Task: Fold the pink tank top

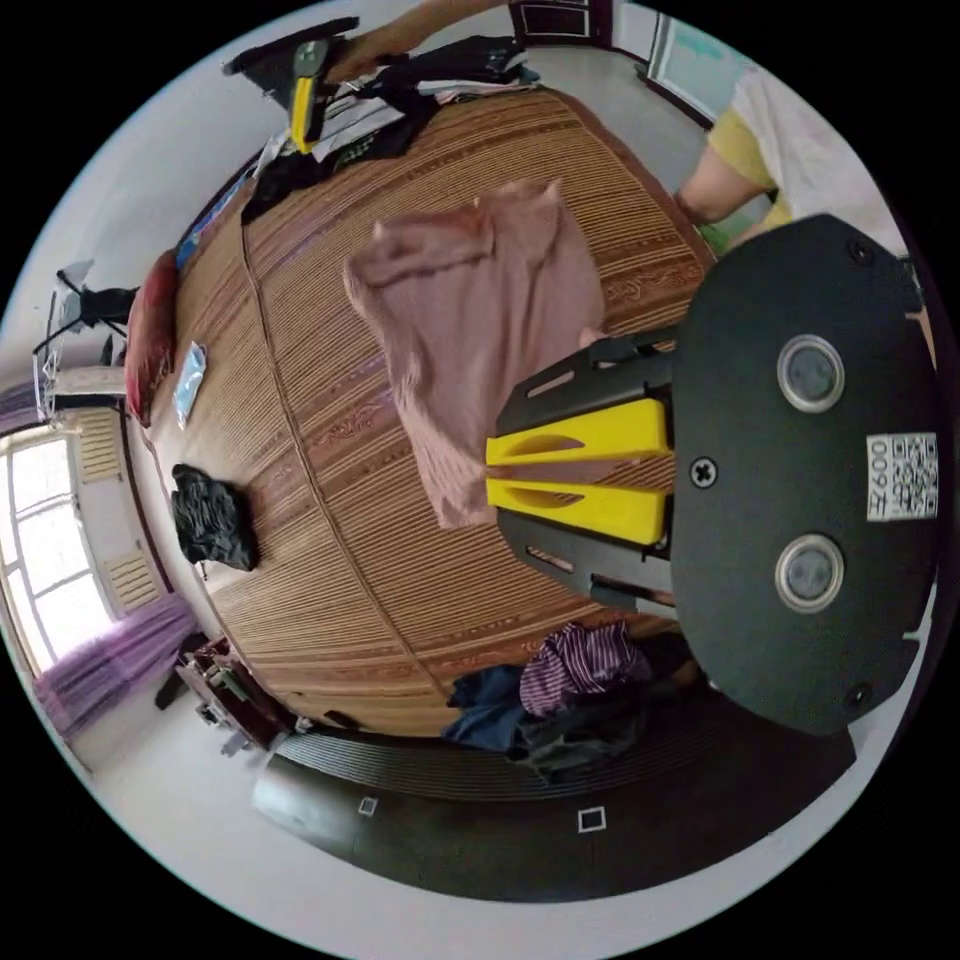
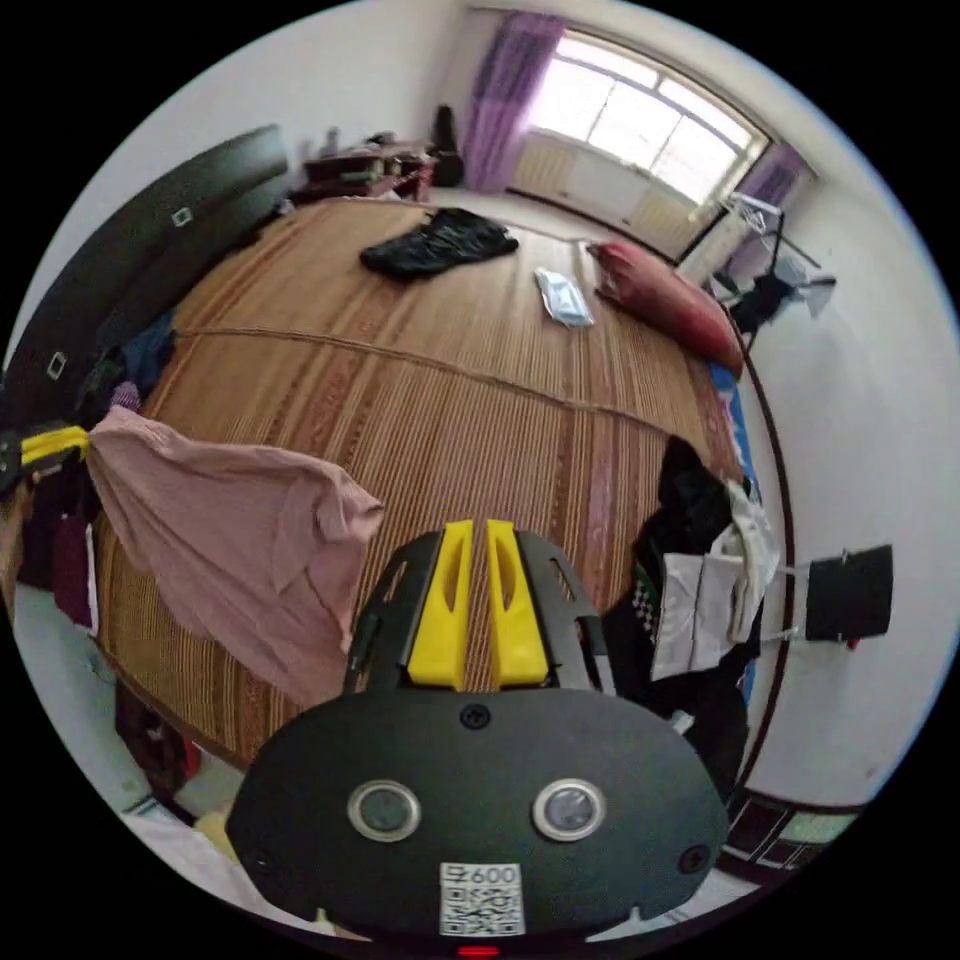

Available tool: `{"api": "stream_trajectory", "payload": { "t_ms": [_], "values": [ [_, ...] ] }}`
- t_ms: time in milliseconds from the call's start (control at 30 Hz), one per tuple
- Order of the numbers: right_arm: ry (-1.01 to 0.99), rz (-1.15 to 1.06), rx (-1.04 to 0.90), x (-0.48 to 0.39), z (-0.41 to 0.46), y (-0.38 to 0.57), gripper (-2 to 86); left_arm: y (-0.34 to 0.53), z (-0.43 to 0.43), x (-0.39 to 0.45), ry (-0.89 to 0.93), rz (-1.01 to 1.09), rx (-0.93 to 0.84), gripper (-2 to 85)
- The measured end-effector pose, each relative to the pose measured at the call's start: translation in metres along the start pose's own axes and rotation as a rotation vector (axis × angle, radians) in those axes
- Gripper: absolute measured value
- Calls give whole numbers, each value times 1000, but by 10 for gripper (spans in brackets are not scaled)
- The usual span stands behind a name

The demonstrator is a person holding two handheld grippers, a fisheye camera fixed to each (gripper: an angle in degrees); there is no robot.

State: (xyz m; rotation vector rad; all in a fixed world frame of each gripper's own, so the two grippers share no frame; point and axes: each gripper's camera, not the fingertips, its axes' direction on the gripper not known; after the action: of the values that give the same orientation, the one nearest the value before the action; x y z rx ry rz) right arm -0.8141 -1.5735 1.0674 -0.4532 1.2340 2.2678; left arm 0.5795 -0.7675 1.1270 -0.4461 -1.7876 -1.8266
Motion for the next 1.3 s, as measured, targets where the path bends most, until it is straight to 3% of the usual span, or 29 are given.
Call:
{"api": "stream_trajectory", "payload": {
  "t_ms": [167,233,400,467,500,567,733,800,900,1000,1067,1167,1200,1300],
  "values": [
    [-362,-101,-43,-18,84,32,-8,8,42,-8,-95,9,-199,100],
    [-472,-132,-64,-35,116,52,-8,34,56,-11,39,14,-251,96],
    [-502,-238,-30,-63,154,47,-8,62,53,-13,290,-47,-213,66],
    [-465,-294,-47,-68,168,35,-8,69,57,-12,247,-91,-257,49],
    [-358,-322,-100,-69,180,26,-8,73,53,-11,232,-119,-242,39],
    [-371,-433,-101,-61,182,12,-8,71,30,-11,178,-146,-171,29],
    [30,-403,-46,21,184,-24,-8,-3,-15,14,-154,-11,-114,13],
    [88,-328,-67,62,185,-33,-8,-48,-21,8,-217,-34,-80,11],
    [125,-110,-127,134,180,-25,-8,-136,-38,-1,-129,34,-15,10],
    [-28,239,-119,187,156,26,-9,-224,-66,-6,-118,203,-17,10],
    [-108,373,-116,186,139,63,-9,-267,-93,-22,-107,210,-17,10],
    [-419,332,-124,137,122,95,-9,-291,-156,-56,-70,95,130,14],
    [-555,247,-216,114,125,93,-9,-284,-174,-68,-74,57,167,16],
    [-677,229,-160,98,104,80,-9,-245,-192,-115,47,-58,165,31]
  ]
}}
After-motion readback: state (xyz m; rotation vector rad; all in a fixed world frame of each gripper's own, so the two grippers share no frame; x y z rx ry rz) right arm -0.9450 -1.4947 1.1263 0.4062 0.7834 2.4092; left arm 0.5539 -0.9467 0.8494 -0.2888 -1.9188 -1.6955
